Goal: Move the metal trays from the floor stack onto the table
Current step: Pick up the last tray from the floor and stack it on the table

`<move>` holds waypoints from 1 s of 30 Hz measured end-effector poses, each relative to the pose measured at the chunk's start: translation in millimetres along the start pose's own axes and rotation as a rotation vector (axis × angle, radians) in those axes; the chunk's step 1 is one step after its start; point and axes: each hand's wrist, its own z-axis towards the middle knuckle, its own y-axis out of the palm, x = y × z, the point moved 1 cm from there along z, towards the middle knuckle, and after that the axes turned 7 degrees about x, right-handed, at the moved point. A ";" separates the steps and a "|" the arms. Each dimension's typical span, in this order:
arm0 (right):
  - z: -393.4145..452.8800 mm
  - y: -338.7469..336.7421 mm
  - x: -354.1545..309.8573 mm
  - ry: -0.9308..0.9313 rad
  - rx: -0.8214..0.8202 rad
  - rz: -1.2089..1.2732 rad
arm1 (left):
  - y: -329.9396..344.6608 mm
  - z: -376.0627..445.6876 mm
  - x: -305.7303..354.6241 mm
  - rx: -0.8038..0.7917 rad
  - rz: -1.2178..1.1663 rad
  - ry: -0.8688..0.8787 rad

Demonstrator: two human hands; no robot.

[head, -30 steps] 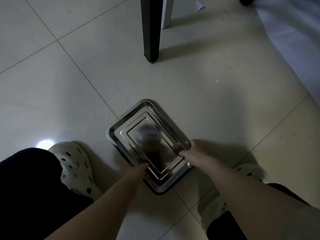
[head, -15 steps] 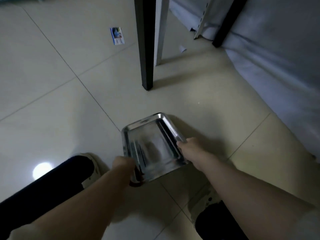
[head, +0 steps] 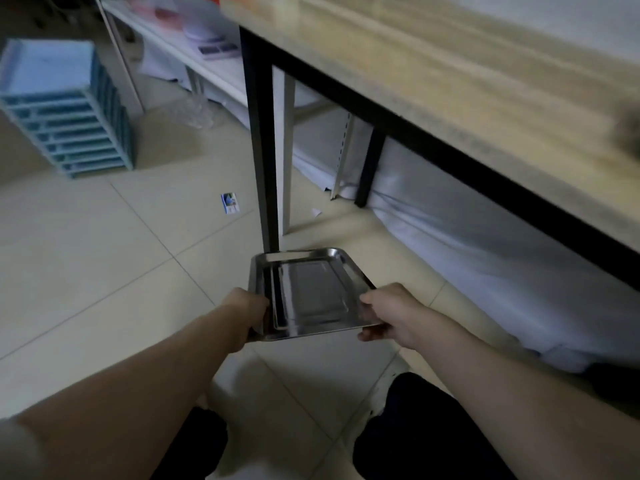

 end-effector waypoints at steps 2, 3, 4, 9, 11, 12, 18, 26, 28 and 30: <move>-29.2 -15.0 -2.9 -0.035 0.014 0.027 | -9.3 -26.9 6.6 0.001 -0.002 0.049; -43.7 -21.8 -3.9 -0.053 0.021 0.039 | -14.4 -41.0 9.5 -0.001 -0.004 0.070; -57.6 -28.1 -4.9 -0.071 0.027 0.052 | -19.5 -53.5 12.3 0.000 -0.003 0.099; -118.1 -51.9 -7.4 -0.169 0.025 0.113 | -45.1 -109.2 21.8 -0.002 -0.023 0.208; -140.1 -56.9 -8.4 -0.211 0.024 0.117 | -55.5 -128.7 22.9 0.013 -0.054 0.250; -148.1 -58.5 -9.0 -0.229 0.021 0.114 | -59.8 -137.7 23.6 0.023 -0.067 0.269; -193.6 -65.0 -14.4 -0.391 0.013 0.070 | -87.7 -186.4 19.0 0.122 -0.183 0.350; -245.1 -91.0 -32.4 -0.638 0.152 0.099 | -107.8 -223.7 35.9 0.196 -0.326 0.430; -254.4 -101.7 -35.9 -0.706 0.221 0.137 | -107.8 -234.6 46.0 0.190 -0.340 0.464; -260.2 -114.3 -38.7 -0.756 0.287 0.178 | -105.1 -247.8 57.1 0.187 -0.368 0.482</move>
